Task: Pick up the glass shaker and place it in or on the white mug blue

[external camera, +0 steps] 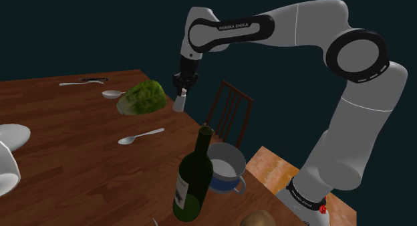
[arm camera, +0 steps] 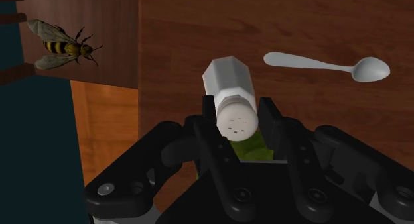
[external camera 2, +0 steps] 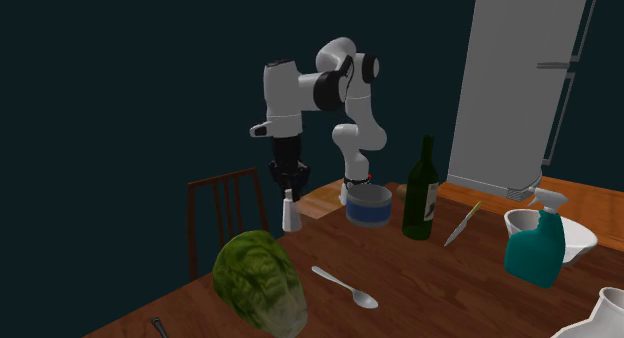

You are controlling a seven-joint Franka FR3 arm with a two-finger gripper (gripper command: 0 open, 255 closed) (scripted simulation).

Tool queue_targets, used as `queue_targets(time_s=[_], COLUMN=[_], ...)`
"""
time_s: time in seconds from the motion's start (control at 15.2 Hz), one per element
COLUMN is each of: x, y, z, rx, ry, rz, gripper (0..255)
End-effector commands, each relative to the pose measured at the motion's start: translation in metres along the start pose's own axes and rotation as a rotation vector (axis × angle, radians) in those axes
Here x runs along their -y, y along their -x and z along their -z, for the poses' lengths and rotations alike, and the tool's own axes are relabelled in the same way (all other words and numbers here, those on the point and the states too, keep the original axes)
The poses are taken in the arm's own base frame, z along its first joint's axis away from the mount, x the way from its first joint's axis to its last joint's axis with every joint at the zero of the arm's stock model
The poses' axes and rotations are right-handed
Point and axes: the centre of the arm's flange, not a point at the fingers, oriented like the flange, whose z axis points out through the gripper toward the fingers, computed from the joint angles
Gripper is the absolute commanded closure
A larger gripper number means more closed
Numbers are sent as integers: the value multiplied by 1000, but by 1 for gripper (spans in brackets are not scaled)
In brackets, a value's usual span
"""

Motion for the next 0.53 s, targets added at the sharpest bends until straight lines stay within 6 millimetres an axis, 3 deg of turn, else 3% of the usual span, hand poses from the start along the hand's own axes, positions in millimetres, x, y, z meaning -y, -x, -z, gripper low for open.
queue_targets(time_s=[0.0,0.46], x=[1,5], y=[-1,-1], z=[11,47], rx=[0,0], ry=[0,0], rz=[0,0], gripper=[255,255])
